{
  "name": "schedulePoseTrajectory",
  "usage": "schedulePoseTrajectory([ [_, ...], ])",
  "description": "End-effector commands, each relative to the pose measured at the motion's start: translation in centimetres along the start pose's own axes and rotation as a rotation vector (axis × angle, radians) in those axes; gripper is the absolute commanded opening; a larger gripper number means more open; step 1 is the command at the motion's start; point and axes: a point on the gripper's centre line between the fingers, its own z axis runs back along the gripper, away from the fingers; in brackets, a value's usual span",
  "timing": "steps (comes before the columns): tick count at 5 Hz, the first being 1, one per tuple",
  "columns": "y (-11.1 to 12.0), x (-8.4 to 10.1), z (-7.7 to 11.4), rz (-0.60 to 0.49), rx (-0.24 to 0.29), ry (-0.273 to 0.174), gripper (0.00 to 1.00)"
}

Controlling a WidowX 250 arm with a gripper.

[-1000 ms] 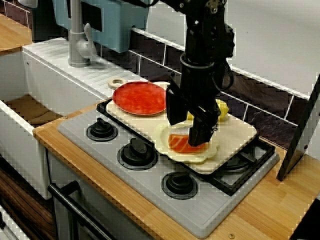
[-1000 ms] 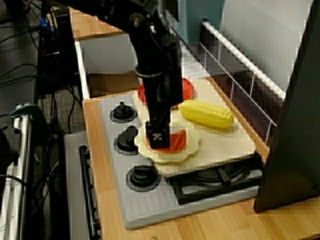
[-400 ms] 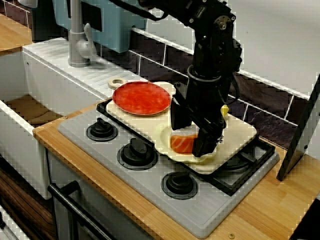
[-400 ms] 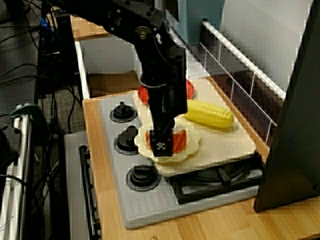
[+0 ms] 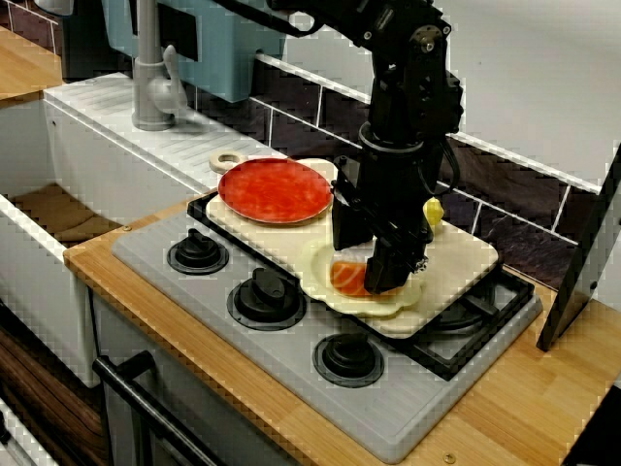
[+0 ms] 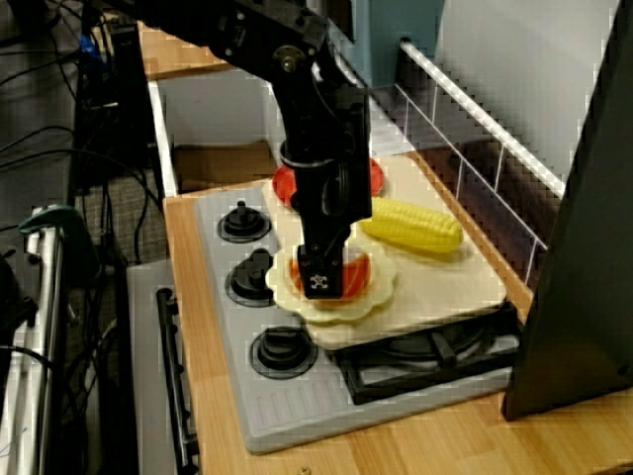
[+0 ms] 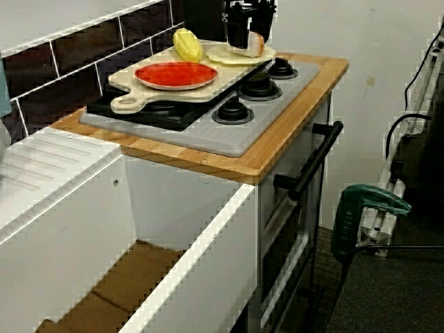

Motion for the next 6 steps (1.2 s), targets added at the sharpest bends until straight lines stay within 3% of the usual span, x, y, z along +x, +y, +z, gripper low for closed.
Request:
schedulePoseTrajectory([
  [1,1.4,0.1,4.1,0.04,-0.029,-0.091,0.0],
  [3,3.6,-0.7,5.7,0.071,-0.046,-0.103,0.0],
  [6,9.5,-0.9,4.1,0.204,0.005,-0.066,0.0],
])
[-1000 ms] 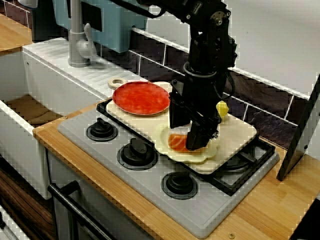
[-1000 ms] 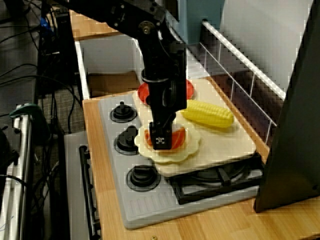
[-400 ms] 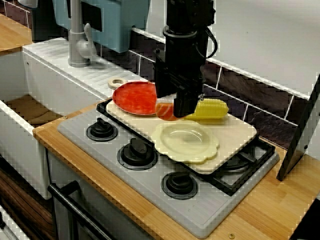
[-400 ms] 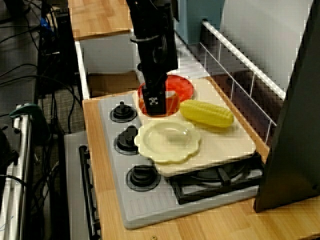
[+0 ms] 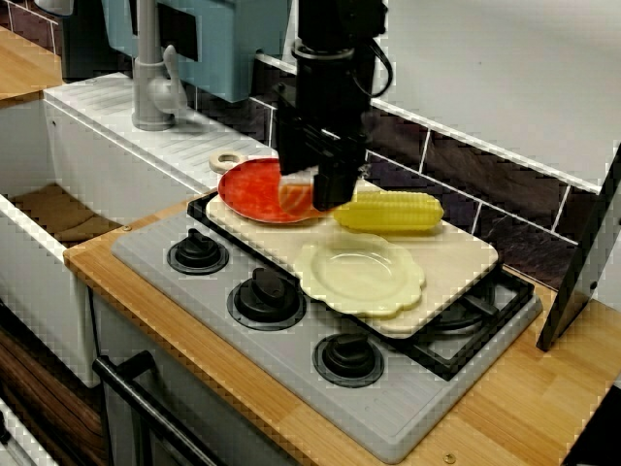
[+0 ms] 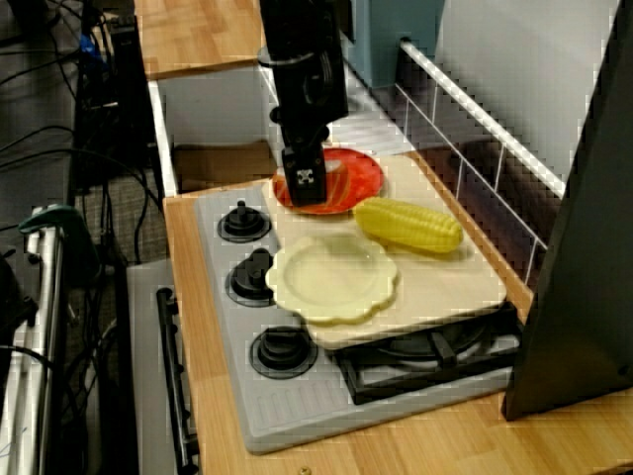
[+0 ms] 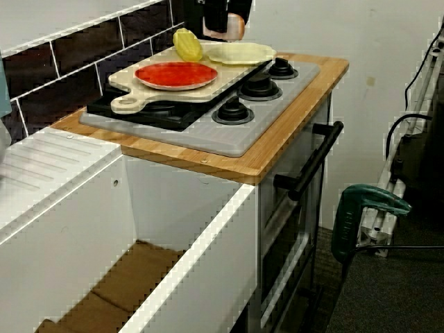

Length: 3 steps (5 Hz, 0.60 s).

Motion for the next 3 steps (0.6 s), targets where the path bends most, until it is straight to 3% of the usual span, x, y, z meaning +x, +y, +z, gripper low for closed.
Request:
schedulePoseTrajectory([
  [1,4.0,0.7,0.3,0.098,0.053,-0.027,0.0],
  [3,5.4,1.4,-1.0,0.117,0.118,-0.031,0.0],
])
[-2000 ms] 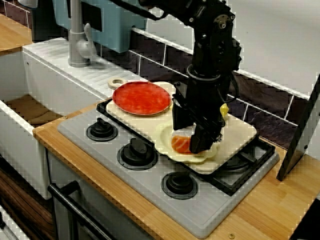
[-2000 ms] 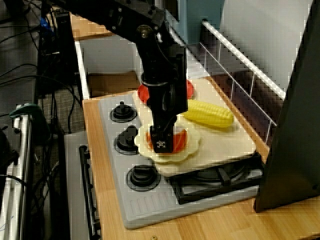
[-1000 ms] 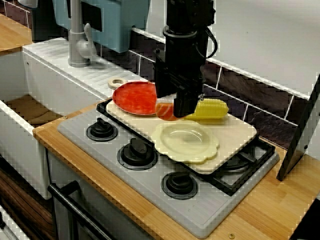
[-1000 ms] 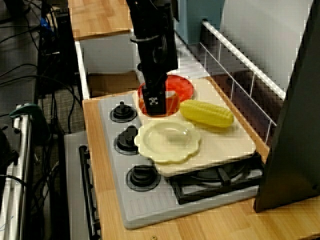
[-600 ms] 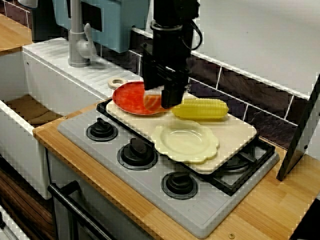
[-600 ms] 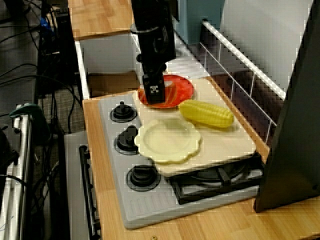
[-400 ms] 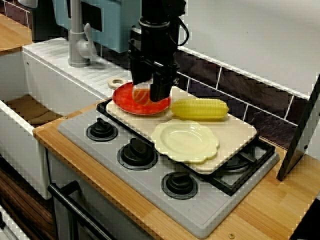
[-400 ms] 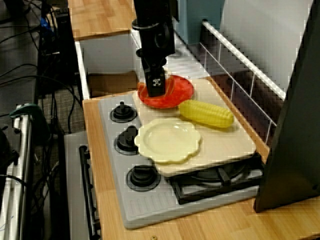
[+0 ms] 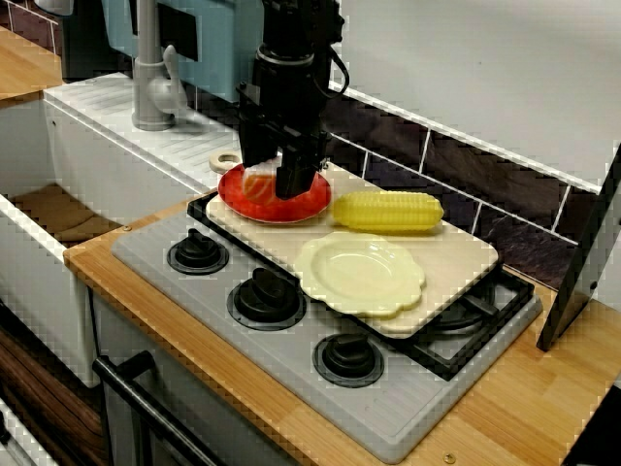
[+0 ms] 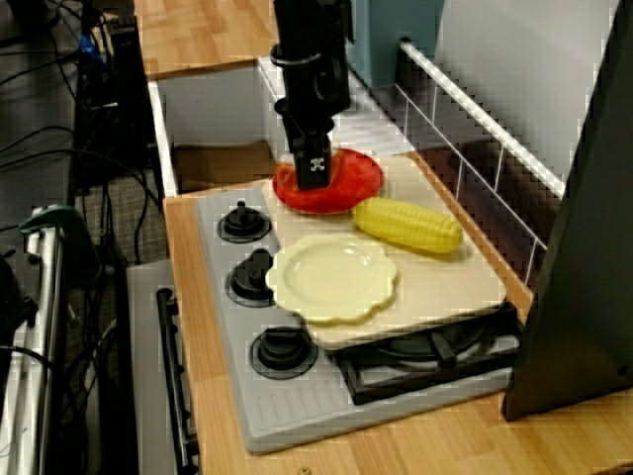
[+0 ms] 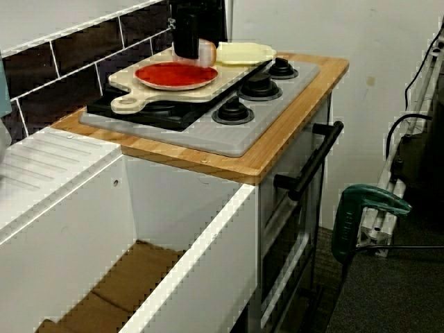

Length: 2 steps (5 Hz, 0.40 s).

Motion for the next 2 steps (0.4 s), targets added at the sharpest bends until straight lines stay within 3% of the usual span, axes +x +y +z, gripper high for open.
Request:
schedulePoseTrajectory([
  [1,1.24,1.49,0.55,0.038,0.058,-0.06,0.0],
  [2,0.98,1.37,0.53,0.024,0.05,-0.052,1.0],
])
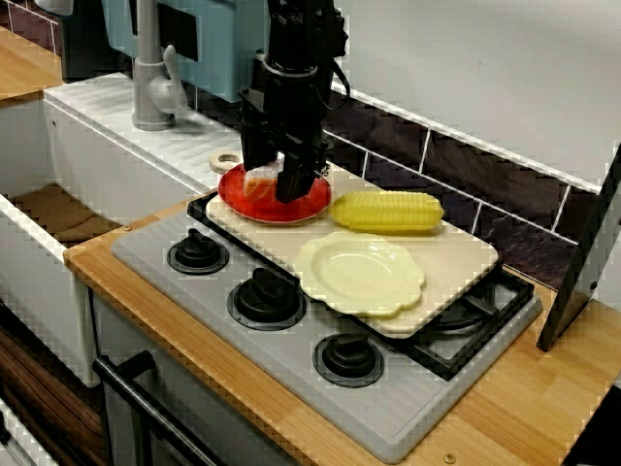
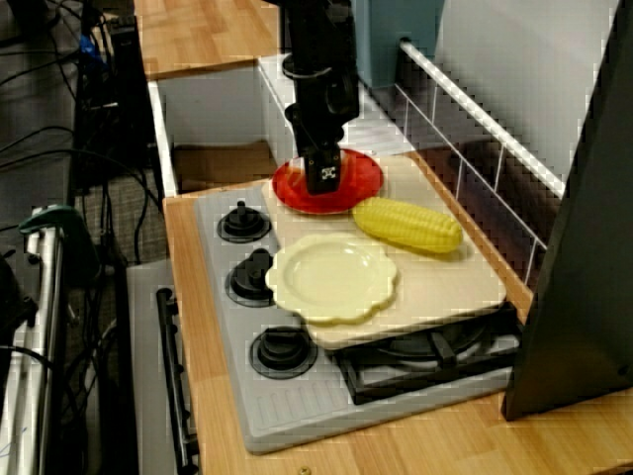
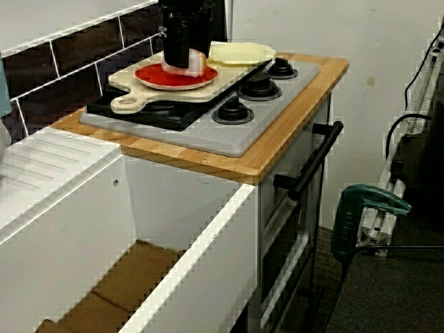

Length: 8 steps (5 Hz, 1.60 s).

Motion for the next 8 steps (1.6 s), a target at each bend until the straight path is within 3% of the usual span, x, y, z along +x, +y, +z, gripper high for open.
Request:
schedulePoseTrajectory([
  [1,-0.1,0.4,2.2,-0.006,-0.01,-0.057,1.0],
  [4,-2.1,0.9,4.9,-0.279,0.0,-0.163,1.0],
  [6,-3.5,1.6,5.4,-0.41,0.024,-0.182,1.0],
  [7,-4.3,2.5,5.7,-0.591,0.012,-0.201,1.0],
  [8,-5.0,3.2,5.8,-0.662,-0.006,-0.218,1.0],
])
